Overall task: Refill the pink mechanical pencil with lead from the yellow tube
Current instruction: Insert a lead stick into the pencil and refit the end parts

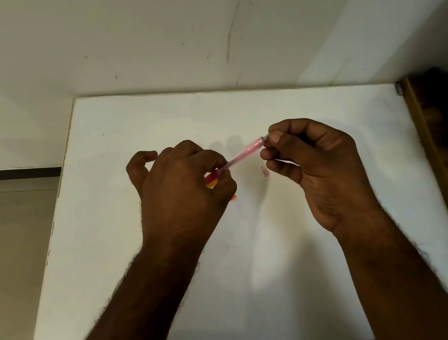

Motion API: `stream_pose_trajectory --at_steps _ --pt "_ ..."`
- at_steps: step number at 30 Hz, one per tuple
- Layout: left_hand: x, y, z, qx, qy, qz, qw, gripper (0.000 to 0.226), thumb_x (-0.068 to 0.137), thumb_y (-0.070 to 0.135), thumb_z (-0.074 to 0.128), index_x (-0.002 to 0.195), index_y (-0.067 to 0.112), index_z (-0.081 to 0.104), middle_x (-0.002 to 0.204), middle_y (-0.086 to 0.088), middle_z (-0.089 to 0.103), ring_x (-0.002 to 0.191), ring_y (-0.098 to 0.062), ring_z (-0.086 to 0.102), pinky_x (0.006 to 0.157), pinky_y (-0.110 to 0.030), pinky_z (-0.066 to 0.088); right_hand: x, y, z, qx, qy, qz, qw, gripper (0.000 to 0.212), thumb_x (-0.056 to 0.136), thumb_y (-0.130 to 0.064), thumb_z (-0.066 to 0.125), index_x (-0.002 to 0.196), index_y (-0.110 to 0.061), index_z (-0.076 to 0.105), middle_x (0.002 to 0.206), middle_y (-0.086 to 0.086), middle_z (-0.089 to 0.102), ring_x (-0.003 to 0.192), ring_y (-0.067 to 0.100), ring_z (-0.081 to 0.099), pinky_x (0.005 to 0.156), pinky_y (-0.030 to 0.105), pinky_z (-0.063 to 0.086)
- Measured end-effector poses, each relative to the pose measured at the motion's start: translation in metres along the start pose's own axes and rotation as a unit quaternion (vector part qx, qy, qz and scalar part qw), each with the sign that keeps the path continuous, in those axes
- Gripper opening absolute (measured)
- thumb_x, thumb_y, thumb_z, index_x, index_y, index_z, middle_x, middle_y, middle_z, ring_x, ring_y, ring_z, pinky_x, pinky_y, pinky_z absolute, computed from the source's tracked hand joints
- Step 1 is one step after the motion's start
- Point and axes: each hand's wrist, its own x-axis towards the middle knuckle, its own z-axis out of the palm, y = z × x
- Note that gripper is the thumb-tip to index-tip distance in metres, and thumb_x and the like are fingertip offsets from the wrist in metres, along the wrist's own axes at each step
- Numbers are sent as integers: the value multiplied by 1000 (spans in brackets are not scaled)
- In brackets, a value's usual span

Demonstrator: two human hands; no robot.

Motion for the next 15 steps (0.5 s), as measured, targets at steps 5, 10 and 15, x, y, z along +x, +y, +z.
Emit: stream_pose_trajectory --at_steps 5,10,15 --pt "0 -1 0 2 -1 -1 1000 9 76 39 64 78 35 72 82 15 64 83 -6 61 102 -35 16 1 1 -1 -21 -7 -15 1000 15 94 -4 68 92 -15 77 82 1 78 78 19 76 73 30 61" --pt "0 -1 -1 0 -4 -3 1000 11 75 39 62 78 35 72 82 14 64 82 -6 61 102 -36 17 1 3 -3 -49 -19 -36 998 15 95 -3 66 92 -14 76 82 1 78 78 20 76 73 31 61" --pt "0 -2 -1 5 -8 2 1000 13 77 40 61 80 36 73 83 14 64 84 -6 61 103 -38 17 3 6 -8 -128 -30 -84 988 14 91 -10 69 91 -22 76 84 1 79 79 21 77 75 39 63"
